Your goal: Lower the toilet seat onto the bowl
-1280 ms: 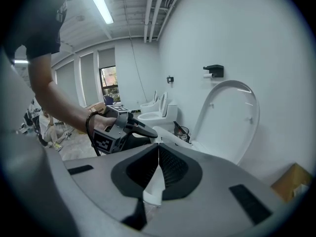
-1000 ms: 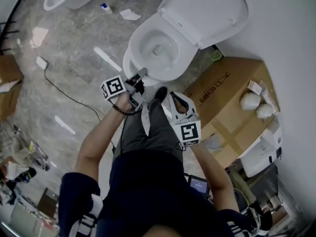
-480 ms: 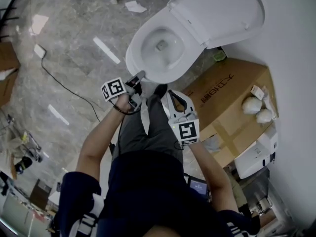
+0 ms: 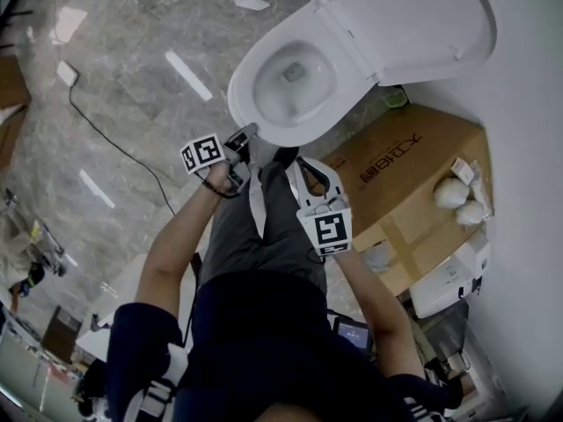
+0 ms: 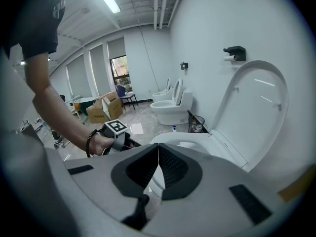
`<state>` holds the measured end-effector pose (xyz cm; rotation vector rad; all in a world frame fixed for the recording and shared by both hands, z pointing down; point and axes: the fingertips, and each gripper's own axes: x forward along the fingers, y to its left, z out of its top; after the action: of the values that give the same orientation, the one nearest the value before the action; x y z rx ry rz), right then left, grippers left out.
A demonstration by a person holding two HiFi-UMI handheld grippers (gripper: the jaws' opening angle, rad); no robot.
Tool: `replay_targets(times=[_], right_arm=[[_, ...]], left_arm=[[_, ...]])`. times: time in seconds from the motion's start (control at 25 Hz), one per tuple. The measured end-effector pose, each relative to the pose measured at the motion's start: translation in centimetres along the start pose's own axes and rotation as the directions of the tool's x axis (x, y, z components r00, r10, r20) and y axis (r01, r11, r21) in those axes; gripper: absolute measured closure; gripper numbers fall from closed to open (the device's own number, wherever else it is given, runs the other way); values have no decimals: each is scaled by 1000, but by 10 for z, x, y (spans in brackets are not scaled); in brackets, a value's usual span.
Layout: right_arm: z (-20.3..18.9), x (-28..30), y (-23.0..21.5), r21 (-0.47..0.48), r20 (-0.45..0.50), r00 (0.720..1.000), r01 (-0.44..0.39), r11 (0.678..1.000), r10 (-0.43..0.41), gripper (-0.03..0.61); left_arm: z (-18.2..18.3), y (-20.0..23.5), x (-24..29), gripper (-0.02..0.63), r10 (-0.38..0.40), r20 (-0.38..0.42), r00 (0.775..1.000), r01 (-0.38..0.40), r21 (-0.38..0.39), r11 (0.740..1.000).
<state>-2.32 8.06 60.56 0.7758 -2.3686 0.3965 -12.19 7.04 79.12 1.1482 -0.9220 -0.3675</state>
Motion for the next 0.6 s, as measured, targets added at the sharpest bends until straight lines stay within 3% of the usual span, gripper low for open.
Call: replay_targets(times=[0.6], right_arm=[[-25, 30, 13, -11, -47, 998, -40, 999, 39, 555]], left_arm=[[6, 64, 7, 503, 41, -13, 999, -41, -3, 999]])
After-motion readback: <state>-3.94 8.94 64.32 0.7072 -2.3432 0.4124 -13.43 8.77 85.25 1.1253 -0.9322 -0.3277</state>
